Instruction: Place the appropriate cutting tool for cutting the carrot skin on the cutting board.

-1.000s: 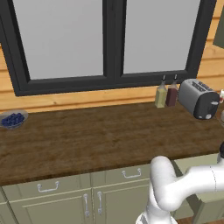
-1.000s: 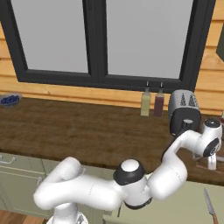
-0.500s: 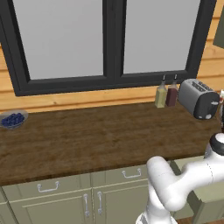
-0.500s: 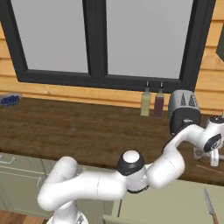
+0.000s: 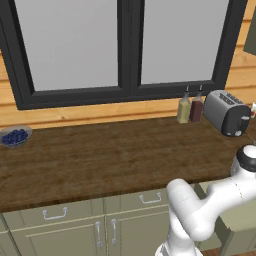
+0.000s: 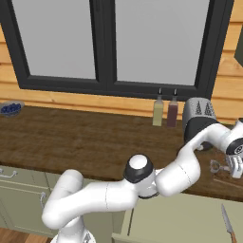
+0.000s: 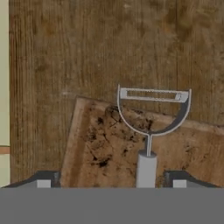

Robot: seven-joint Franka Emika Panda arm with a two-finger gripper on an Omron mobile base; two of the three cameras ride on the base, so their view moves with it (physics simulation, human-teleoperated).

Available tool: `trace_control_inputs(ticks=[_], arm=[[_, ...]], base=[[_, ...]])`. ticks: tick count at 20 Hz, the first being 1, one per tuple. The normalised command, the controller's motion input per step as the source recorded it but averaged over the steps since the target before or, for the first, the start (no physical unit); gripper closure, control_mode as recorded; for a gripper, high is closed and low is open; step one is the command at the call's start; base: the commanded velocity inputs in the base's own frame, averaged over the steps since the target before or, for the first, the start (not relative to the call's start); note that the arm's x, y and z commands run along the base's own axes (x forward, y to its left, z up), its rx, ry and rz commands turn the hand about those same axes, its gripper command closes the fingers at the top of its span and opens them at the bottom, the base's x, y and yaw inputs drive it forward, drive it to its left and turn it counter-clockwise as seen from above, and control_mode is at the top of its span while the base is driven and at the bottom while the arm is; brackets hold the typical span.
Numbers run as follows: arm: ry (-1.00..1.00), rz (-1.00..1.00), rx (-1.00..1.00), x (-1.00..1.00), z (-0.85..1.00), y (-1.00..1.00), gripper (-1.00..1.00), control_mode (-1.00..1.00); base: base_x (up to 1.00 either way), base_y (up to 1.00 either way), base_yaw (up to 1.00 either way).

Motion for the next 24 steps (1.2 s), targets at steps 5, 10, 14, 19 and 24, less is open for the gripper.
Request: trace_control_inputs(ticks=[5,10,14,19,24], arm=[[0.00,0.15,0.00,-0.52,0.07,0.96,-1.00,-1.00],[-0.03,0.13,0.00,-0.74,0.01,0.99,-1.00,-1.00],[-0.10,0.14,-0.01,-0.71,0.02,1.00,-1.00,-1.00],[-0.18,0.12,-0.03,-0.76,0.02,1.00,-1.00,-1.00],[-0.25,0.12,-0.04,-0.72,0.00,1.00,-1.00,-1.00]], base=[[0.00,0.00,0.00],[0.00,0.00,0.00],[0.00,0.00,0.00],[0.00,0.00,0.00],[0.00,0.00,0.00]])
